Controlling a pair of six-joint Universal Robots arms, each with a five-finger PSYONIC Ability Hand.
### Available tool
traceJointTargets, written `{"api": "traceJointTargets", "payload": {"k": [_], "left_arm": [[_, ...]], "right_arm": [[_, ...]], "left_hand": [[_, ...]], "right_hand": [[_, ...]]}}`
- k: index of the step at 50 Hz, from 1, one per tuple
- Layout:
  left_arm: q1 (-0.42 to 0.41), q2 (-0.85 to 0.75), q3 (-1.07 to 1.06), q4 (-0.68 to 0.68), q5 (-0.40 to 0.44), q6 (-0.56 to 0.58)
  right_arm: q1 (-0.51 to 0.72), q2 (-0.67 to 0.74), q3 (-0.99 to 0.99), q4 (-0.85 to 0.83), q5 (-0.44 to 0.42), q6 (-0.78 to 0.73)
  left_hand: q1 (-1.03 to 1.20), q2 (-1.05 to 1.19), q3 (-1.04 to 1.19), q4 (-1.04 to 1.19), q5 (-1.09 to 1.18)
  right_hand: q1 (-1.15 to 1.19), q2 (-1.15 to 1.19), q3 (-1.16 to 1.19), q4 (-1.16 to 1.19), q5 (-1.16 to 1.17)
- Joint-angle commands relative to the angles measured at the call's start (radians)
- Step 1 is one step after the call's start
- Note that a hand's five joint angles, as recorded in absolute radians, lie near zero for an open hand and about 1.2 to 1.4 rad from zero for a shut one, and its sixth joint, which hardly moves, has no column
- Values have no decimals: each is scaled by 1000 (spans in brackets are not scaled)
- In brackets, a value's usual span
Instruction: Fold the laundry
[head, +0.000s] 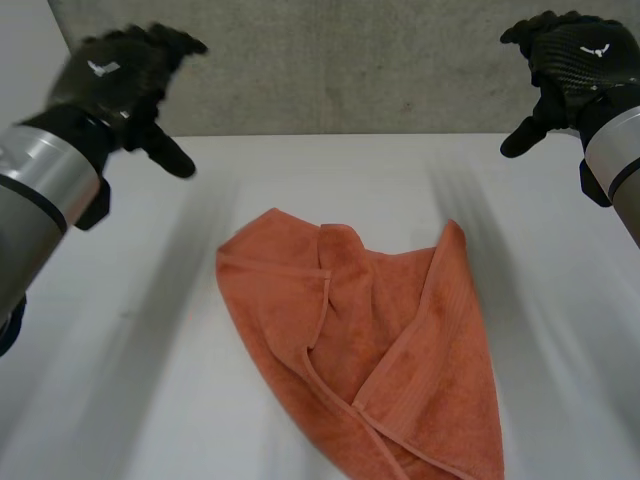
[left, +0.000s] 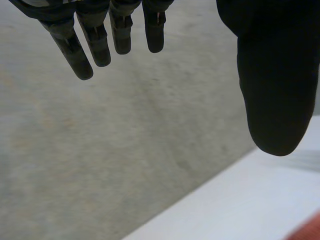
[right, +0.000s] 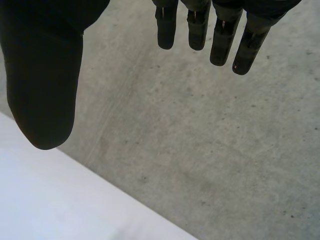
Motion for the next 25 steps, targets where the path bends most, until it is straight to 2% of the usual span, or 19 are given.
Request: {"api": "traceJointTargets", "payload": {"k": [1, 7, 12, 14, 19, 25], "left_arm": [[-18, -70, -88, -4, 204, 194], [-93, -159, -128, -15, 226, 381], [-163, -213, -180, -35, 217, 504], [-169, -230, -201, -35, 224, 521], [-201, -289, -241, -24, 226, 537], [-222, -349, -238, 13, 218, 537]], "right_arm": [[-1, 16, -8, 151, -82, -139], [73, 86, 35, 293, -151, -301], [112, 105, 138, 343, -202, -354], [112, 108, 173, 341, -216, -362], [110, 109, 281, 301, -317, -369], [112, 112, 374, 211, -404, -368]], "left_hand": [[17, 45, 32, 44, 33], [31, 59, 46, 59, 48], [84, 112, 99, 112, 101], [84, 112, 99, 112, 101], [87, 115, 102, 114, 104], [322, 350, 337, 349, 338]], "right_hand": [[-17, -46, -36, -58, -62], [-17, -46, -36, -58, -62], [-1, -30, -19, -42, -46], [20, -9, 1, -22, -25], [134, 105, 115, 93, 89], [304, 275, 286, 263, 260]]}}
